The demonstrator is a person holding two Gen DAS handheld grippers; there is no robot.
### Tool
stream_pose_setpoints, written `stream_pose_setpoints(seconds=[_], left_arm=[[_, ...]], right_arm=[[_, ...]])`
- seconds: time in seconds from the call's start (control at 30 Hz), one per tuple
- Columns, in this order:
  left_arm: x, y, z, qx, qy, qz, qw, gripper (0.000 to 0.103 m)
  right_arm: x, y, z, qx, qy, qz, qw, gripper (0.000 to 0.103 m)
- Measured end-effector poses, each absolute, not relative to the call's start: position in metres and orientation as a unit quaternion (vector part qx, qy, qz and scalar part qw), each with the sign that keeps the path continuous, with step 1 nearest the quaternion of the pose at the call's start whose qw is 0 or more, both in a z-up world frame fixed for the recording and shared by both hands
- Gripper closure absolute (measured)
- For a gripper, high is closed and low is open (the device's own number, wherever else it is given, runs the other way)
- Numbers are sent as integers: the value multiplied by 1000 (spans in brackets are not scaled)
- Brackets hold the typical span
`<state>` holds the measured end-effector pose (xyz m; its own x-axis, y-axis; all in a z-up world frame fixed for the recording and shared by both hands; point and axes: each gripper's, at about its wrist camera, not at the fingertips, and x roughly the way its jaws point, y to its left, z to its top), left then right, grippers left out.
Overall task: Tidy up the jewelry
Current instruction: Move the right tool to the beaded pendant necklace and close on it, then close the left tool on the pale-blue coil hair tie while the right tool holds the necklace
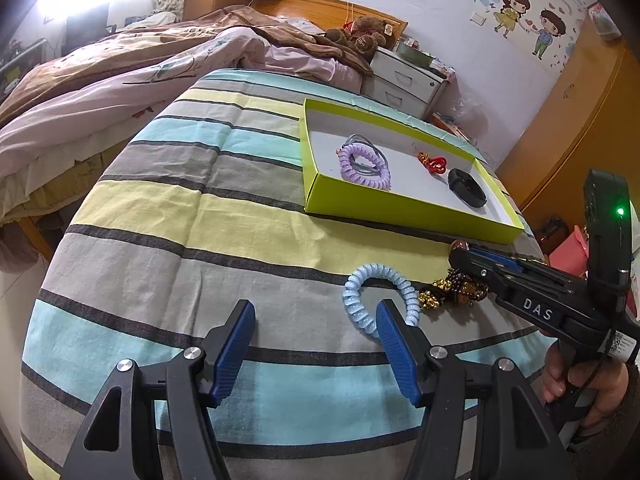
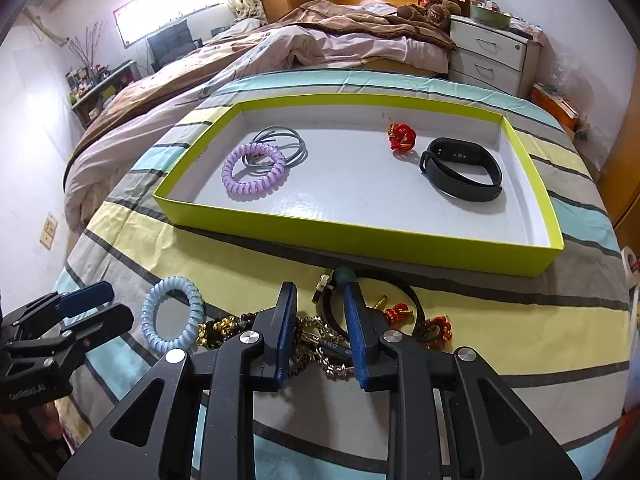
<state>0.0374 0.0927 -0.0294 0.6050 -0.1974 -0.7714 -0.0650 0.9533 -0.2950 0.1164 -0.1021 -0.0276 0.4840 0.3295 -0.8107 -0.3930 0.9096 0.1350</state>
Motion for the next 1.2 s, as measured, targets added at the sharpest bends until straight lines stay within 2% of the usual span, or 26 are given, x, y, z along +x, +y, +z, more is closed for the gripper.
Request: stream_pose_setpoints(seconds=[0.13,0.17,0.23,0.43,0.87,1.2], left_arm=[[38,92,-30,-149,444,-37,883,41],[38,92,-30,-149,444,-37,883,41],[39,93,-30,-149,444,-38,883,41],[39,92,-29,-150,445,-37,882,41],[47,79,-30,-144,448,-48,881,41],[58,55,-32,-54,457,-25,888,42]], right_arm=[[123,-100,-31,-33,472,206,857,77],[123,-99,-31,-33,472,205,857,80],[122,-100,-31,-34,469,205,858,92],[121,-106,-30,-18,465,200,862,97],[103,-126,-8,17,416,220,882,98],[87,-151,12,44,382,209,899,98]])
